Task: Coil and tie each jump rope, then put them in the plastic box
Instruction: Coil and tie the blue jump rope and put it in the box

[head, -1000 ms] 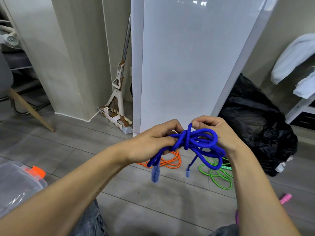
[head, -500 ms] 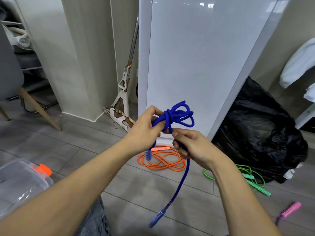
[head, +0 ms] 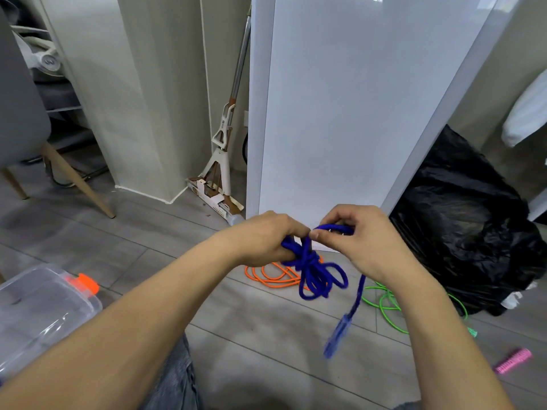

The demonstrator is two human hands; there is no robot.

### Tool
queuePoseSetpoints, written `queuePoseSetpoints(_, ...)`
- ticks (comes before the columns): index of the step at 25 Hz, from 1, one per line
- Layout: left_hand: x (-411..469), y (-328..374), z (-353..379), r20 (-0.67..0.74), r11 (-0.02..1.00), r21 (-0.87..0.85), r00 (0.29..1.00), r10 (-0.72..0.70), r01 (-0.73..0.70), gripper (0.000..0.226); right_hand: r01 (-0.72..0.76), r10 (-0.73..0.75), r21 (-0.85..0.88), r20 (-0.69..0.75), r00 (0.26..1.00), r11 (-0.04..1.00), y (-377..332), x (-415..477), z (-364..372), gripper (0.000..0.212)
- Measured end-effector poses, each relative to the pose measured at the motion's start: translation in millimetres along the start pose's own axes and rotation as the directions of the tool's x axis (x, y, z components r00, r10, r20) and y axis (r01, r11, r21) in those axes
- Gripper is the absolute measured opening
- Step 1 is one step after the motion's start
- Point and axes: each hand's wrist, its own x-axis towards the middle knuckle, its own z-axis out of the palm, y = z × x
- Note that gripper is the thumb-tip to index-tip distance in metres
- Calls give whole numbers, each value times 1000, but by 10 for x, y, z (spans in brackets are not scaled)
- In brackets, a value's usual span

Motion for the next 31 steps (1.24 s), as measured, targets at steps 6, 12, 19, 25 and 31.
queuePoseSetpoints(6,-159,99,-115,-48,538,-839,996,73,-80,20,-206,152,550,142,978,809,268,50,-175,9)
queuePoseSetpoints(12,35,43,-57,-188,209,-972,888,-419,-107,19,-293,159,467,305,939,834,247,70,40,29)
queuePoseSetpoints(19,9,-335,-11,-401,830,-463,761,-509,311,23,-335,168,286,481,861,898,129,-45,32,20)
queuePoseSetpoints(25,-96,-211,-69,167,889,-405,973,-157,213,21,-197,192,384,50,980,902,159,32,-59,15)
queuePoseSetpoints(31,-116,-41,-73,104,265,-961,992,68,83,33,-120,117,481,35,992,869,210,38,-147,25)
